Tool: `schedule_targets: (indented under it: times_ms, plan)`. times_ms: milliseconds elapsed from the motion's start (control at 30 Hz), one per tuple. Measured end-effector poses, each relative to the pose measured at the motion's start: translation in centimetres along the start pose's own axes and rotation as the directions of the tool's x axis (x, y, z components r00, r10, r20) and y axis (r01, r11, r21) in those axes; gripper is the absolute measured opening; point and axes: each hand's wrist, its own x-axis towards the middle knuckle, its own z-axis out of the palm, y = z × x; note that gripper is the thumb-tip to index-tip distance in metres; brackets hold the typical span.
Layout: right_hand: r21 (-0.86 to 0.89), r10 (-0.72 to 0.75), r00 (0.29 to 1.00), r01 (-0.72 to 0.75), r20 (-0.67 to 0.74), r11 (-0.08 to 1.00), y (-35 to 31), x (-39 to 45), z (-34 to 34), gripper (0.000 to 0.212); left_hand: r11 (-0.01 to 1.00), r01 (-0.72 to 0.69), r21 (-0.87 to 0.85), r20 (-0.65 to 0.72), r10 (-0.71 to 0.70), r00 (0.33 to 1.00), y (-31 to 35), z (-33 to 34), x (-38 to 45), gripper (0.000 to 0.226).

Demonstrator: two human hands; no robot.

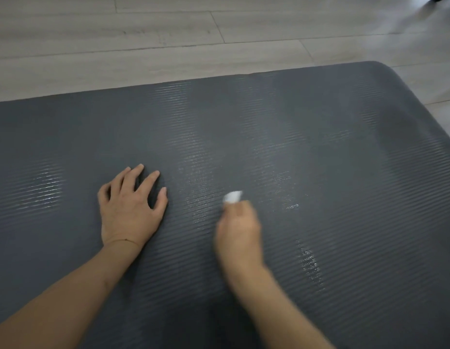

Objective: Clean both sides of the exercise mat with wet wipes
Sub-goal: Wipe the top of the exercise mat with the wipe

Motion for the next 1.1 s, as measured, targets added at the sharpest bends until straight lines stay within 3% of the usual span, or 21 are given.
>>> schedule_targets:
  times_ms: [67,133,200,300,400,467,500,567,633,667,767,867,933,967,1033,1100]
  plan:
    - [0.036,-0.289,0.949,0.287,0.126,0.957,-4.2,-3.5,1.2,0.025,1.0,-0.007,0.004,0.003,0.007,1.0,0.0,0.0,0.0,0.054]
    - [-0.001,-0.421,0.892,0.427,0.163,0.904,-1.7,-2.0,0.8,0.018,1.0,-0.006,0.001,0.007,0.006,1.0,-0.1,0.0,0.0,0.053]
    - [-0.087,-0.294,0.951,0.302,0.094,0.949,4.5,1.7,-1.4,0.015,1.0,-0.01,-0.007,0.013,0.01,1.0,0.0,-0.1,0.0,0.053]
    - [-0.179,0.089,0.995,-0.095,-0.04,0.979,13.1,6.2,-6.0,0.01,1.0,-0.006,-0.007,0.009,0.006,1.0,-0.1,0.0,0.0,0.053]
    - [-0.1,0.202,0.967,-0.219,-0.157,0.971,10.8,5.1,-5.3,0.017,1.0,-0.009,-0.01,0.005,0.009,1.0,0.0,-0.1,-0.2,0.054]
    - [-0.003,0.099,0.989,-0.1,-0.108,0.995,4.1,1.6,-2.2,0.025,1.0,-0.009,-0.011,-0.009,0.009,1.0,0.0,0.0,-0.1,0.054]
    - [0.021,-0.037,0.998,0.038,-0.055,0.999,0.4,-0.6,-0.6,0.029,1.0,-0.01,-0.012,-0.012,0.01,1.0,0.0,0.0,-0.1,0.053]
    - [0.062,-0.362,0.923,0.356,0.133,0.932,-4.3,-4.2,0.6,0.032,1.0,-0.018,-0.013,-0.023,0.018,1.0,0.0,-0.1,-0.1,0.053]
    - [0.113,-0.468,0.862,0.454,0.195,0.884,-2.2,-3.1,0.5,0.025,1.0,-0.022,-0.02,-0.028,0.021,0.999,-0.1,-0.1,-0.1,0.052]
    - [0.068,-0.444,0.882,0.439,0.154,0.896,0.4,-1.4,-0.6,0.022,0.999,-0.022,-0.024,-0.023,0.022,1.0,-0.1,-0.1,-0.1,0.051]
    - [-0.125,-0.097,0.995,0.097,0.003,0.988,10.5,4.6,-4.8,0.016,0.999,-0.037,-0.031,-0.022,0.037,0.999,0.0,-0.1,-0.2,0.051]
    - [-0.146,0.191,0.971,-0.212,-0.141,0.966,15.1,6.8,-7.2,0.018,0.998,-0.037,-0.044,-0.034,0.036,0.999,0.1,-0.1,0.0,0.05]
    - [-0.075,0.221,0.96,-0.236,-0.171,0.969,11.8,5.0,-5.3,0.017,0.998,-0.041,-0.041,-0.033,0.04,0.999,0.1,-0.1,-0.1,0.05]
    - [-0.011,0.193,0.971,-0.196,-0.139,0.98,8.8,3.4,-4.0,0.016,0.998,-0.041,-0.041,-0.032,0.04,0.999,0.1,-0.1,-0.1,0.051]
    - [0.047,-0.078,0.997,0.079,-0.024,0.996,2.2,-0.8,-1.2,0.022,0.998,-0.046,-0.039,-0.023,0.045,0.999,0.1,-0.2,0.0,0.051]
    - [0.097,-0.371,0.919,0.361,0.132,0.928,-1.3,-4.1,-0.5,0.025,0.998,-0.05,-0.038,-0.03,0.049,0.998,0.0,-0.2,-0.1,0.051]
